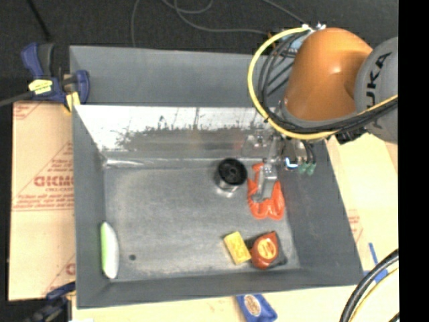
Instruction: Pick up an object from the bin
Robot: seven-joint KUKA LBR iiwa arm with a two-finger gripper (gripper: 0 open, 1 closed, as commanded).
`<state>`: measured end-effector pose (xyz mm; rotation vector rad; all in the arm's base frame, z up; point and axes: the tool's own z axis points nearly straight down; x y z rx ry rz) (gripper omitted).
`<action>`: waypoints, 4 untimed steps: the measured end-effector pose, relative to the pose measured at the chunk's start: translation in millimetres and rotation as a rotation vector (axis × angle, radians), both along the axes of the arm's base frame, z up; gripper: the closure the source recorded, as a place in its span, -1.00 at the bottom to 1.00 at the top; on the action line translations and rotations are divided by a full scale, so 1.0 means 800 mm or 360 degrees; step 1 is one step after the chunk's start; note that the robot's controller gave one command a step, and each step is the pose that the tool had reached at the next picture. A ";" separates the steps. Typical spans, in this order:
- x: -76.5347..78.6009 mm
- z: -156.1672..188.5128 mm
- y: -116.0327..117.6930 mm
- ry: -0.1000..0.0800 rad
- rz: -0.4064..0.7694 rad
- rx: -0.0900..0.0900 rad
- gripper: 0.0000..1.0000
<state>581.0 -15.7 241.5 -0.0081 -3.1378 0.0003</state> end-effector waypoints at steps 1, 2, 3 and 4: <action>0.001 0.006 0.000 -0.0013 0.0000 0.0000 -1.00; 0.033 -0.047 -0.021 -0.0028 -0.0307 0.0002 -1.00; 0.061 -0.092 -0.047 -0.0014 -0.0284 -0.0002 -1.00; 0.056 -0.104 -0.044 -0.0013 -0.0488 0.0000 -1.00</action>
Offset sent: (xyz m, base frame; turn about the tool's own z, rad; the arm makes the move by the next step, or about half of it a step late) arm 0.0411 -0.0304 -0.0815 0.3448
